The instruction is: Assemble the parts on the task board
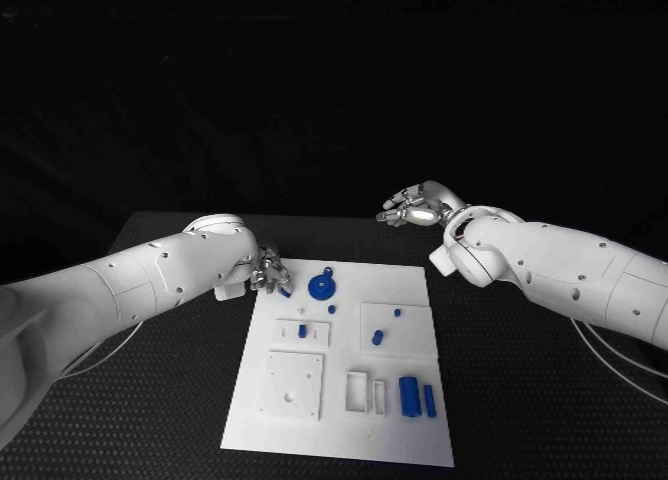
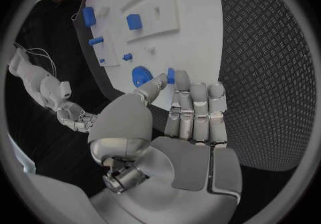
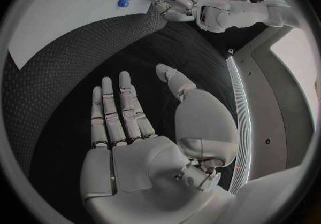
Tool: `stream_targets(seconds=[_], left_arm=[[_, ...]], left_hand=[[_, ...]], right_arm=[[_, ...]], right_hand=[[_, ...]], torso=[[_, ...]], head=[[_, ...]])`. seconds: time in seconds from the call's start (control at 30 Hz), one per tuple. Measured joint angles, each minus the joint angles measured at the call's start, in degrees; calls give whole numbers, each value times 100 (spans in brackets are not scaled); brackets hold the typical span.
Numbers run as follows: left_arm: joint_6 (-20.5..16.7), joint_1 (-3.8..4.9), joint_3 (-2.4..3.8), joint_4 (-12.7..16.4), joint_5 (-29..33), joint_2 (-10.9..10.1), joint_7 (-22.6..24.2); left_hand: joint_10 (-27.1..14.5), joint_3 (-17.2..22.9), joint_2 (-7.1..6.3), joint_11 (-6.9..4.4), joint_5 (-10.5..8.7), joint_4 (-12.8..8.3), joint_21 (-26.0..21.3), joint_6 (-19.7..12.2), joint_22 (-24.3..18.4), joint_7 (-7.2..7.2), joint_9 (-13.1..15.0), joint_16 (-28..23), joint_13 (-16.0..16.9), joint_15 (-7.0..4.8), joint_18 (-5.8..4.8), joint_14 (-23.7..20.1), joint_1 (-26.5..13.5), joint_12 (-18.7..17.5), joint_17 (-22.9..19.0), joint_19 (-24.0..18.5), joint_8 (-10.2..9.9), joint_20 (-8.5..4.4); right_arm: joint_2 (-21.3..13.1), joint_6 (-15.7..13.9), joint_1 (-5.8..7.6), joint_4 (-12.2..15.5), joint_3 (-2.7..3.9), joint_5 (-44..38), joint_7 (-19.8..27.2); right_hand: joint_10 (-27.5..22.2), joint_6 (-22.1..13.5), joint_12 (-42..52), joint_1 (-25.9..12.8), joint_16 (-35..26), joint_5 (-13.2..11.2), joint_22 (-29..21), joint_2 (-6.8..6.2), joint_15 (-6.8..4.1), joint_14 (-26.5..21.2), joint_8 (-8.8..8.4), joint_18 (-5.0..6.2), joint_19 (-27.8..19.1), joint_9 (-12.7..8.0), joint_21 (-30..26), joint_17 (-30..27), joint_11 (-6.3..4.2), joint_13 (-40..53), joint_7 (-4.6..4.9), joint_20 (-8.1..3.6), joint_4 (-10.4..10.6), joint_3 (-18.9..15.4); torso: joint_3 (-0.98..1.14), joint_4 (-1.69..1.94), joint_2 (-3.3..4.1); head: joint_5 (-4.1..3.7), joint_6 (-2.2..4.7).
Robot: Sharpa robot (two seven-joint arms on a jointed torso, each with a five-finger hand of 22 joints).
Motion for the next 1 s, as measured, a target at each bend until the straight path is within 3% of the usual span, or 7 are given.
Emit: stream_targets(seconds=[0.23,0.33,0.5,0.6,0.73,0.93,1.0], left_arm=[[-112,-8,0,108,113,-124,20],[-202,-8,5,261,250,-263,13],[-385,17,16,655,491,-542,-31],[-612,86,16,1045,595,-746,-60],[-1067,183,0,1576,680,-1031,-101],[-1530,204,-44,2226,679,-1387,-173],[-1645,208,-92,2388,635,-1454,-190]], left_hand=[[69,-53,33,33,221,-79,0,89,0,-30,0,45,-7,-12,1,51,-33,0,11,76,77,-31],[108,-91,62,36,424,-118,33,152,0,-66,0,66,-7,-20,1,65,-62,0,19,116,80,-32],[176,-173,111,78,807,-200,77,269,-1,-105,0,143,-3,-14,2,95,-111,0,37,207,88,-82],[239,-208,137,84,1033,-235,115,338,-1,-134,0,172,17,6,2,131,-138,0,50,257,88,-90],[387,-307,119,84,1862,-334,234,492,-1,-143,1,278,80,35,1,228,-326,58,89,424,88,-133],[502,-316,-20,111,2458,-347,301,598,-2,-151,18,326,106,31,-4,315,-473,62,104,529,283,-172],[545,-313,-56,117,2592,-350,344,624,-2,-170,48,327,115,40,-33,354,-479,75,112,579,310,-186]], right_arm=[[-2,2,0,-2,0,3,1],[-17,3,0,-1,0,4,1],[-54,5,0,5,0,5,1],[-71,10,0,3,0,7,1],[-73,18,0,-41,0,10,1],[-67,24,0,-77,-1,25,1],[-65,26,0,-66,-1,34,1]], right_hand=[[0,0,0,0,0,0,0,0,0,0,0,0,0,0,0,0,0,-3,0,0,0,0],[0,0,0,0,0,0,5,0,0,0,0,0,0,0,-23,0,0,-3,0,0,0,0],[0,-2,0,0,0,0,5,0,0,0,0,0,0,-3,-23,0,0,-9,2,0,0,0],[0,-3,0,0,0,0,5,0,0,0,0,0,0,-5,-23,1,0,-9,3,0,0,0],[0,-4,0,0,0,0,12,0,0,0,0,0,0,-5,-23,-4,0,-16,4,0,0,0],[0,-4,0,0,0,23,12,0,0,0,0,0,0,-4,-23,-5,0,-22,4,0,0,0],[0,-5,0,0,0,23,16,0,0,0,0,0,0,-4,-23,-5,0,-22,5,0,0,0]], torso=[[1,1,-1],[2,6,-4],[4,15,-9],[7,22,-13],[10,33,-20],[24,48,-35],[30,55,-41]], head=[[1,-4],[1,-4],[1,-4],[19,-4],[33,-7],[57,-31],[62,-38]])
